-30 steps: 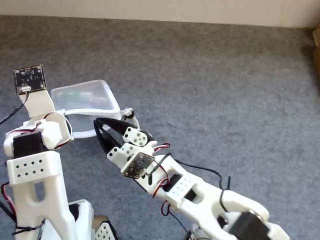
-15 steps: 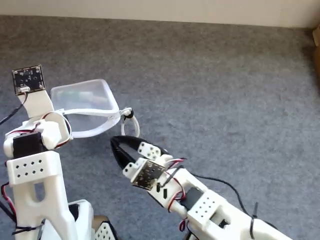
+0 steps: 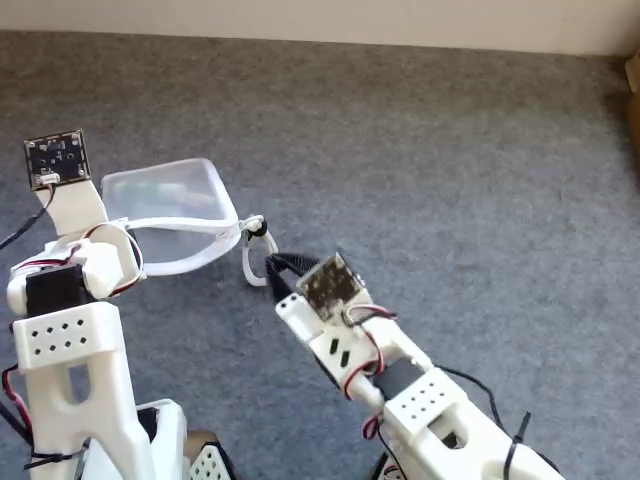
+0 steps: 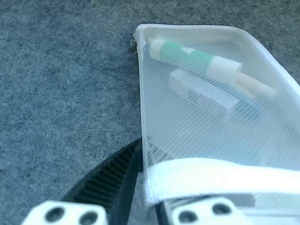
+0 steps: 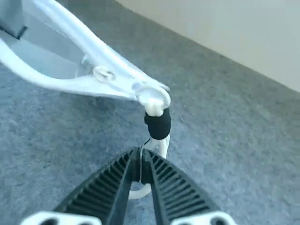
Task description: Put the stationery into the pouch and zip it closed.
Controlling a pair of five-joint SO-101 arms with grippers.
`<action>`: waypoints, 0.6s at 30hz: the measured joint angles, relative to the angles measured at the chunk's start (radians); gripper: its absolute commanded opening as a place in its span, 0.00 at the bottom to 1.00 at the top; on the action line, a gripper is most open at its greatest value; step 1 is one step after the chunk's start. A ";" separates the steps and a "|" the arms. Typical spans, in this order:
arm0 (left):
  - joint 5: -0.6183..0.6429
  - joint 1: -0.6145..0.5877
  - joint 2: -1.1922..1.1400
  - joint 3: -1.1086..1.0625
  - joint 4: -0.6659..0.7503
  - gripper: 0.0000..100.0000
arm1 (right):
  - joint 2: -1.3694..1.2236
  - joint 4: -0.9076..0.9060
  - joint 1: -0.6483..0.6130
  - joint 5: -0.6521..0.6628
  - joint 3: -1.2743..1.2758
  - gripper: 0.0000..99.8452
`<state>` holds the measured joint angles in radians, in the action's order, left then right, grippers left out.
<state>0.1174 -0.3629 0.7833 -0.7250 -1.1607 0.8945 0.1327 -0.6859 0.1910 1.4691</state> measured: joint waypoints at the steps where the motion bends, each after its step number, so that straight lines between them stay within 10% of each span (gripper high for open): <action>1: 0.000 0.000 0.000 0.000 0.000 0.01 | -0.026 -0.017 0.003 0.000 -0.017 0.11; 18: 0.000 0.000 0.000 0.000 0.000 0.01 | -0.167 0.127 -0.021 -0.006 -0.052 0.20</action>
<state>0.1174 -0.3629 0.7833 -0.7250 -1.1607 0.7273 0.2601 -0.7073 0.1849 1.4170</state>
